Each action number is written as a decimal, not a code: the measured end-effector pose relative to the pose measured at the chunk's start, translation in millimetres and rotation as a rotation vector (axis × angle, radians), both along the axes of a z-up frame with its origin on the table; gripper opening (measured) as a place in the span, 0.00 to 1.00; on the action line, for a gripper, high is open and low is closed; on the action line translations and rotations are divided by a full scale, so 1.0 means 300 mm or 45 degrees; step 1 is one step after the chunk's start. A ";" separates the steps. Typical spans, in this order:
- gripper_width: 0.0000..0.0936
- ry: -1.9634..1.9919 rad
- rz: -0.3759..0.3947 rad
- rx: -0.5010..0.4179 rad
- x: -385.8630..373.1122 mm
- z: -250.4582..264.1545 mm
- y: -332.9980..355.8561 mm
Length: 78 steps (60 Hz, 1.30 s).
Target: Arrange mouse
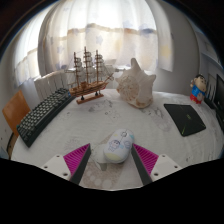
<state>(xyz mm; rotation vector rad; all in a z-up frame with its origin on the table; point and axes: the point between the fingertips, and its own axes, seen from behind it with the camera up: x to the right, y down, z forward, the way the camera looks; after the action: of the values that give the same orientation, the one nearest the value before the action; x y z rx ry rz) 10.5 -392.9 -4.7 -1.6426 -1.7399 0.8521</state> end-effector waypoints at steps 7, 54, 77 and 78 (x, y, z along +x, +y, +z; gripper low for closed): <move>0.92 -0.008 -0.006 -0.005 -0.056 -0.016 -0.005; 0.44 0.059 -0.035 0.033 -0.193 0.245 0.101; 0.44 0.209 -0.223 0.127 -0.404 0.588 0.868; 0.44 0.203 -0.233 0.121 -0.415 0.568 0.907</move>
<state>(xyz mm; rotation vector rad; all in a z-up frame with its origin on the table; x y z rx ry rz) -114.0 -120.8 165.7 -1.5972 -1.4746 0.7794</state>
